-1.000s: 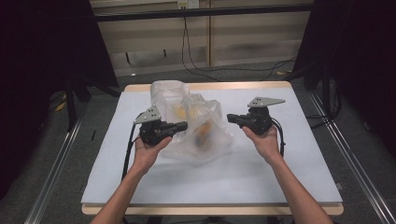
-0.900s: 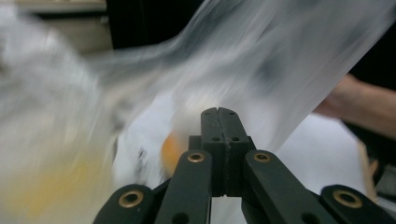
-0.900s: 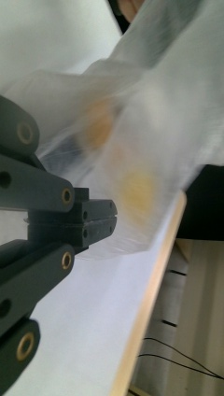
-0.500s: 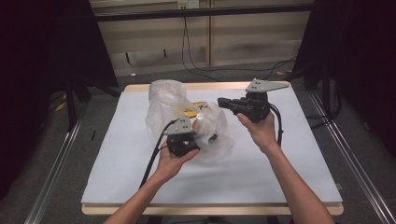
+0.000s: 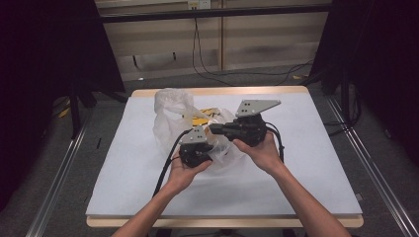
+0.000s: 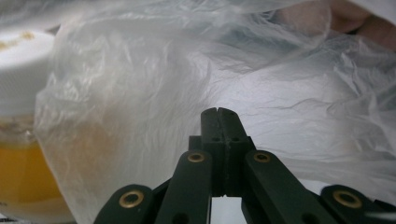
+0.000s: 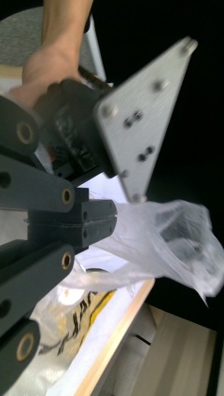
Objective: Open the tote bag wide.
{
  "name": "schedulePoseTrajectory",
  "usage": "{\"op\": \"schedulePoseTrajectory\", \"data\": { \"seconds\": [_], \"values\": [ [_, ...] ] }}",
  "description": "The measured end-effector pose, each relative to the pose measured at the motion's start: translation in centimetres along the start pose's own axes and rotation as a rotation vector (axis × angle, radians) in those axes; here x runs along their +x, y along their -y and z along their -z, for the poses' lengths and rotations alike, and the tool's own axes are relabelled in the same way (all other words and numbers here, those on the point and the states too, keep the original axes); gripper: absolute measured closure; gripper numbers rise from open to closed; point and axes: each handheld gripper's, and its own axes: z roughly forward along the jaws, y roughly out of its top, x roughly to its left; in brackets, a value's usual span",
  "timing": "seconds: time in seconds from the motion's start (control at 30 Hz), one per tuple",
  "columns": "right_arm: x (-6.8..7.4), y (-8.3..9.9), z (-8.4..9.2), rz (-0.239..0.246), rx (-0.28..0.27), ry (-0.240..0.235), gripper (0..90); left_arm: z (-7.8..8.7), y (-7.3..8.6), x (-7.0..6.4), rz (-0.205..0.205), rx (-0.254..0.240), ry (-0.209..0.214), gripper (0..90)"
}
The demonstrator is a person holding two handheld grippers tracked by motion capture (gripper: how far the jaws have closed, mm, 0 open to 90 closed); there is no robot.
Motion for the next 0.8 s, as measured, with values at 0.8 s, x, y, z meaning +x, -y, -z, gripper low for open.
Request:
{"op": "schedulePoseTrajectory", "data": {
  "seconds": [0.8],
  "values": [
    [-6.2, 7.1, -1.8, -0.152, 0.134, 0.189, 90.0, 3.9, 3.1, 9.3, 0.122, 0.129, -0.241, 90.0]
  ]
}}
